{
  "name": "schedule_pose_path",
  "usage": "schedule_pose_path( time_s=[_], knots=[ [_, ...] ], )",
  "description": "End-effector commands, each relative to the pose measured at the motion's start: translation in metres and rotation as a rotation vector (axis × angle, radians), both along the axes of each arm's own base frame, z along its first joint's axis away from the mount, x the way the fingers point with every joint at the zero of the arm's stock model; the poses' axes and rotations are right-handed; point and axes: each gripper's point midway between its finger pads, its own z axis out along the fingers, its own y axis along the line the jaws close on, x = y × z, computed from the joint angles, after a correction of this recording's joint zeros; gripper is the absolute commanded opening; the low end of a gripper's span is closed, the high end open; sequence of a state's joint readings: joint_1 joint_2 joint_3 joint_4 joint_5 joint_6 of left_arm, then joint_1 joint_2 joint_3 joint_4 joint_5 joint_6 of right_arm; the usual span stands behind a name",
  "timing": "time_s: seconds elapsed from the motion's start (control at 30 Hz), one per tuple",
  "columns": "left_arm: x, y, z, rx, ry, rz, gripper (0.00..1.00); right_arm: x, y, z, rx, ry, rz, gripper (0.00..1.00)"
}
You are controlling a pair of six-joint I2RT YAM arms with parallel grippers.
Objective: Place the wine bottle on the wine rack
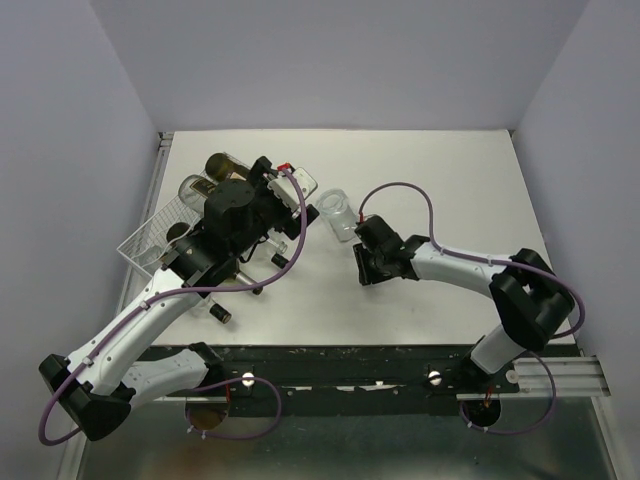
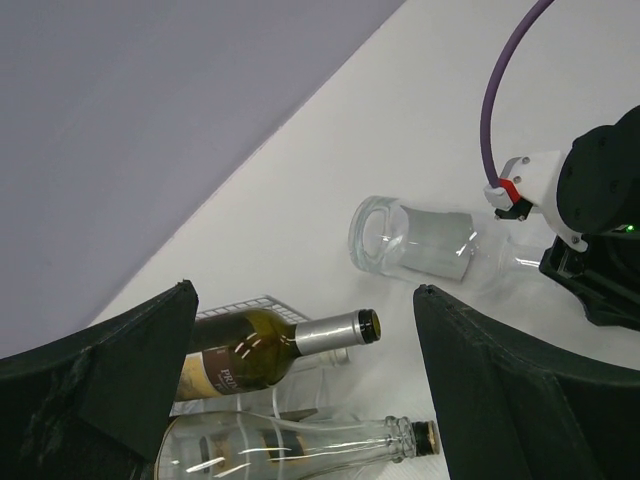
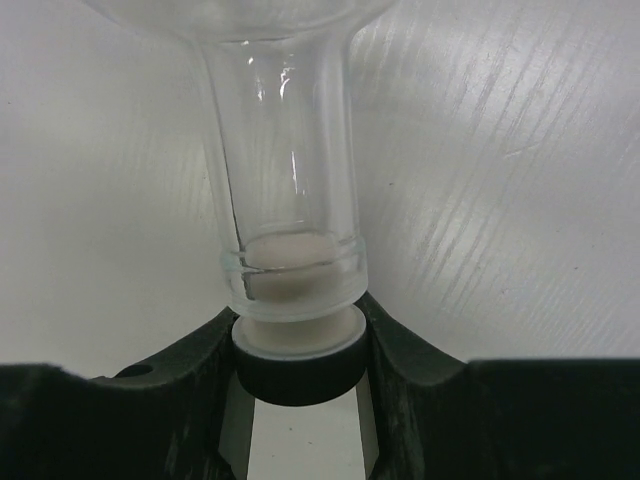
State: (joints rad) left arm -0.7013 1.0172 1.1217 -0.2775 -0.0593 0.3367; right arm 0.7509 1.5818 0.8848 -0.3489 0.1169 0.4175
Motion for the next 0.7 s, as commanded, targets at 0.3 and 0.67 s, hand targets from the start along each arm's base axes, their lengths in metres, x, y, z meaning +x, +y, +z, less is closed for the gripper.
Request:
schedule_pose_path(
  time_s=[0.3, 0.67],
  knots=[
    [0.002, 0.008, 0.025, -0.018, -0.074, 0.027, 0.99, 0.024, 0.004, 0.006, -0.080, -0.032, -0.008, 0.60],
    [0.001, 0.012, 0.024, -0.014, -0.073, 0.044, 0.99, 0.064, 0.014, -0.002, -0.165, -0.087, -0.067, 0.62]
  ],
)
